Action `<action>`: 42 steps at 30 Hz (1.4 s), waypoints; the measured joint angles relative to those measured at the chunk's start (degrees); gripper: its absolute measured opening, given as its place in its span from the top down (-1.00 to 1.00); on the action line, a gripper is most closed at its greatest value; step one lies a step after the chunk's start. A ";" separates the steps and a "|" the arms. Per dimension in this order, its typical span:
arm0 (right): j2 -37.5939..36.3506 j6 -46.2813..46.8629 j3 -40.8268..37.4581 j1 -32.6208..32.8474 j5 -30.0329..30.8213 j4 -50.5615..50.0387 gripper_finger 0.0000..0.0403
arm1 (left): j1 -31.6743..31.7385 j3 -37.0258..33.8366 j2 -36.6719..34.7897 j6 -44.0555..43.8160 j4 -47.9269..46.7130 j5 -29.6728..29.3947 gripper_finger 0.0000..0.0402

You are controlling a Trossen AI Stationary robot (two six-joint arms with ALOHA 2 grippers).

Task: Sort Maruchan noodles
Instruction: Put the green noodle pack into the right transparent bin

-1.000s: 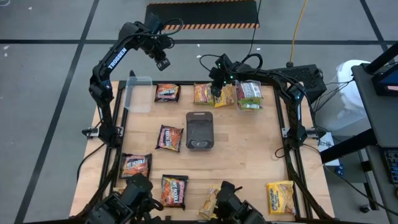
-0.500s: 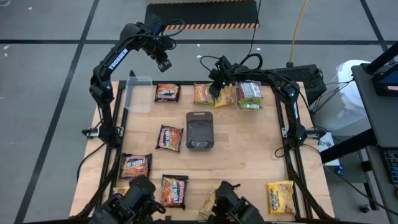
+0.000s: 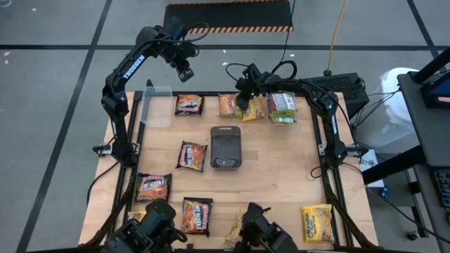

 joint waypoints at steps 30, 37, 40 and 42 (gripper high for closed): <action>-7.58 -9.23 -0.09 0.40 -1.88 -4.82 1.00 | 0.02 0.00 0.00 -0.13 -0.28 0.04 0.97; -10.47 -10.40 -0.09 0.42 -1.80 -5.63 1.00 | 0.02 0.00 0.00 -0.07 -0.26 0.04 0.97; -11.72 -11.58 -0.09 0.42 -1.71 -7.34 1.00 | 0.02 0.00 0.00 -0.04 -0.26 0.04 0.97; -12.54 -11.75 -0.09 0.42 -1.71 -8.03 1.00 | 0.02 0.00 0.00 -0.04 -0.24 0.04 0.97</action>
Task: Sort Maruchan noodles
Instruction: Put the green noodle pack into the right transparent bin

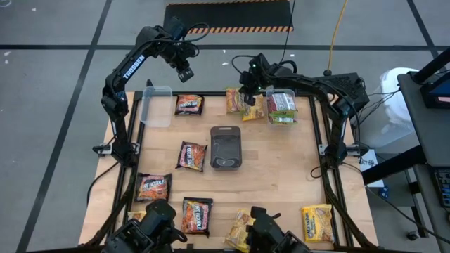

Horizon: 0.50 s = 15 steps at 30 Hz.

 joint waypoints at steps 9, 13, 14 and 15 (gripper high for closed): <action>-4.32 -3.16 0.02 0.02 1.50 -4.82 1.00 | 0.03 0.00 0.00 0.04 0.00 -0.02 0.97; -6.88 -4.47 0.03 0.02 1.53 -7.29 1.00 | 0.04 0.00 0.00 0.04 0.00 -0.02 0.97; -7.54 -4.51 0.05 0.02 1.53 -7.72 1.00 | 0.04 0.00 0.00 0.07 0.01 -0.02 0.97; -8.03 -4.52 0.09 0.02 1.51 -8.18 1.00 | 0.04 0.00 0.00 0.06 0.00 -0.02 0.97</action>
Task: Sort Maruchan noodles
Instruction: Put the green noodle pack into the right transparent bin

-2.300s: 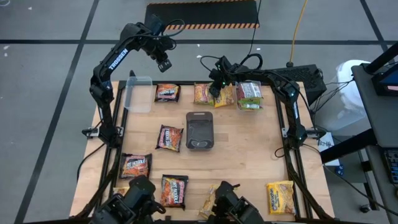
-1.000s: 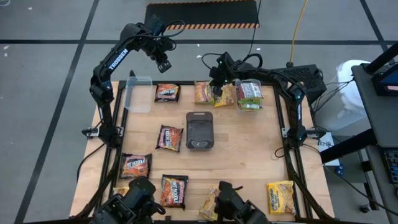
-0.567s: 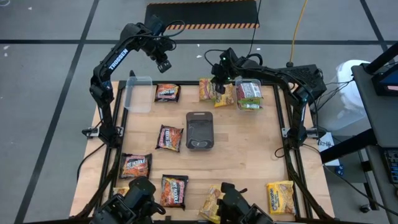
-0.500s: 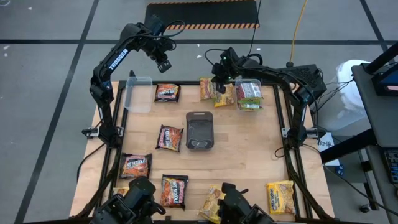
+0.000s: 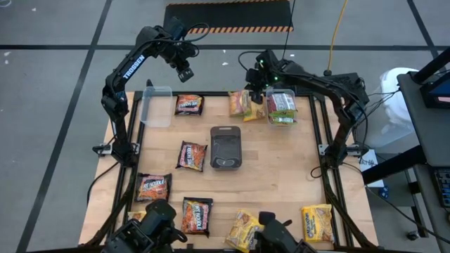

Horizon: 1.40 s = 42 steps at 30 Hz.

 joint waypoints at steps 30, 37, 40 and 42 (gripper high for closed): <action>8.13 2.48 0.04 -0.34 8.12 5.97 0.57 | -0.04 0.00 0.00 -0.23 -0.01 0.00 0.97; 8.80 -9.24 -0.02 -3.18 7.23 4.14 0.60 | 0.00 0.00 0.00 0.04 -0.02 0.00 0.97; 9.20 -12.07 -0.02 -4.60 7.12 3.42 0.61 | 0.00 0.00 0.00 0.18 -0.04 0.00 0.97; 9.89 -13.53 0.00 -5.24 7.17 3.44 0.61 | 0.00 0.00 0.00 0.21 -0.04 0.00 0.97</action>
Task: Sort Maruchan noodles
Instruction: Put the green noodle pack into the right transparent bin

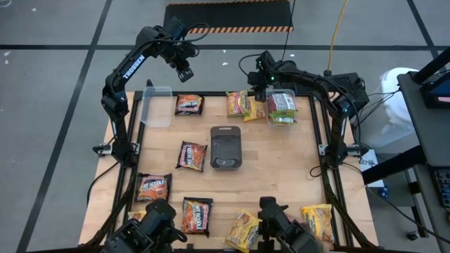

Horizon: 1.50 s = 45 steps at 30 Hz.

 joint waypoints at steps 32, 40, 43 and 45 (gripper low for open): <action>4.04 -15.22 -0.02 1.55 2.91 3.35 0.61 | -0.04 0.00 0.00 -0.06 0.01 0.00 0.97; 4.21 -16.18 -0.04 2.64 2.89 5.73 0.61 | -0.04 0.00 0.00 -0.07 0.00 0.00 0.97; 4.19 -16.15 -0.04 2.60 2.84 6.00 0.61 | -0.04 0.00 0.00 -0.11 0.00 0.00 0.97; 4.19 -16.19 -0.04 2.60 2.33 5.94 0.61 | -0.04 0.00 0.00 -0.11 0.00 0.00 0.97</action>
